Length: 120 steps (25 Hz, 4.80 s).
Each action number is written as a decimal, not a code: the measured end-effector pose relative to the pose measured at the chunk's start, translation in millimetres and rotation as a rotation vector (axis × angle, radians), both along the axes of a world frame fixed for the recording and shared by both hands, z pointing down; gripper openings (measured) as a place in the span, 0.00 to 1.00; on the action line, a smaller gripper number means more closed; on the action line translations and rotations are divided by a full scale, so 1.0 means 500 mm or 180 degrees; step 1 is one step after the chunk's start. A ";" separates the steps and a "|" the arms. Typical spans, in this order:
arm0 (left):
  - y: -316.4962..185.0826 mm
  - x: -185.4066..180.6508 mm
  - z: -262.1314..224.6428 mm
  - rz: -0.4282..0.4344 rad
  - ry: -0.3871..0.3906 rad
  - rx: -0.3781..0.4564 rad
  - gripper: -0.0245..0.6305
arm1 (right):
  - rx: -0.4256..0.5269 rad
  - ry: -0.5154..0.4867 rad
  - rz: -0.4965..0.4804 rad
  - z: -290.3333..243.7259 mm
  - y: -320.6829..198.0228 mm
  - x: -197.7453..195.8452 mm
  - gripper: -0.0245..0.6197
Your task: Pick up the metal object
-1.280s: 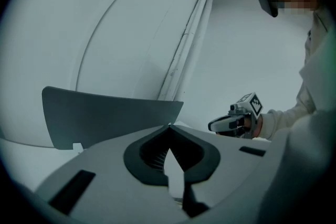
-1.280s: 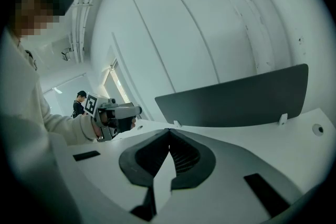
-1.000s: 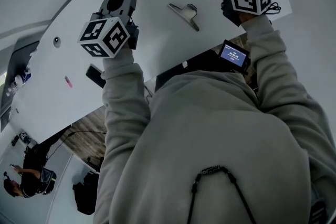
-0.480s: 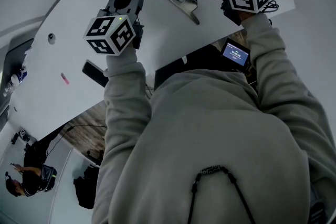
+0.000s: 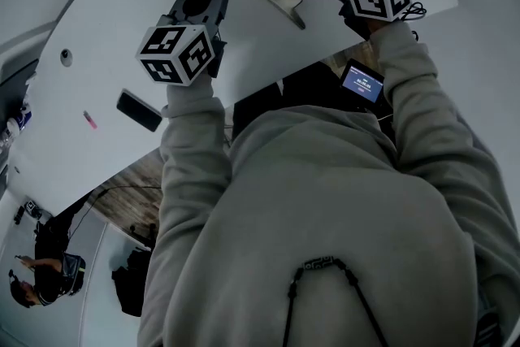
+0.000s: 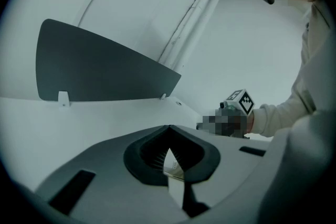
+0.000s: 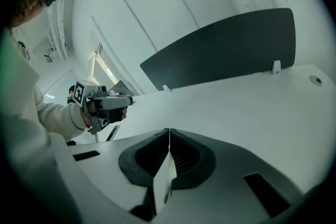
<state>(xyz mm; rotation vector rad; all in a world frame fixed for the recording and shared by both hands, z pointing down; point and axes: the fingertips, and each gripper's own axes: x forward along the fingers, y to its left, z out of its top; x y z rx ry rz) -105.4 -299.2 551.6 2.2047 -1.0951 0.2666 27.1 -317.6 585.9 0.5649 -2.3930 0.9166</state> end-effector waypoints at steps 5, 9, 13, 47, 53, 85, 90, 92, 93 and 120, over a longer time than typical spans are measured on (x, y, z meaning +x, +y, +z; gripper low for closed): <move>0.014 -0.003 0.033 0.0074 -0.0105 -0.0015 0.04 | -0.0133 0.0054 -0.0021 0.052 0.020 -0.004 0.07; 0.027 0.004 0.054 0.0073 -0.0073 -0.0079 0.04 | -0.0256 0.0099 -0.0051 0.086 0.041 -0.003 0.07; 0.033 0.010 0.069 0.0093 -0.0077 -0.0086 0.04 | -0.0393 0.0126 -0.0046 0.127 0.051 -0.001 0.17; 0.050 -0.014 0.076 -0.0117 0.0015 -0.0142 0.04 | -0.1150 0.0170 -0.0070 0.247 0.117 -0.005 0.20; 0.046 -0.006 0.056 -0.0083 0.0009 -0.0068 0.04 | -0.1087 0.0183 -0.0095 0.234 0.107 0.002 0.20; 0.041 -0.119 -0.353 -0.0224 -0.0427 0.0873 0.04 | 0.0407 -0.0361 -0.0205 -0.342 -0.028 -0.088 0.20; 0.044 -0.117 -0.446 -0.0253 -0.0466 0.1094 0.04 | 0.0636 -0.0444 -0.0218 -0.444 -0.022 -0.092 0.20; 0.049 -0.120 -0.482 -0.0262 -0.0480 0.1170 0.04 | 0.0726 -0.0480 -0.0213 -0.487 -0.019 -0.097 0.20; 0.053 -0.125 -0.502 -0.0273 -0.0481 0.1206 0.04 | 0.0775 -0.0495 -0.0214 -0.511 -0.015 -0.103 0.20; 0.059 -0.160 -0.753 -0.0522 -0.0566 0.1721 0.04 | 0.1827 -0.0829 -0.0359 -0.876 0.027 -0.158 0.20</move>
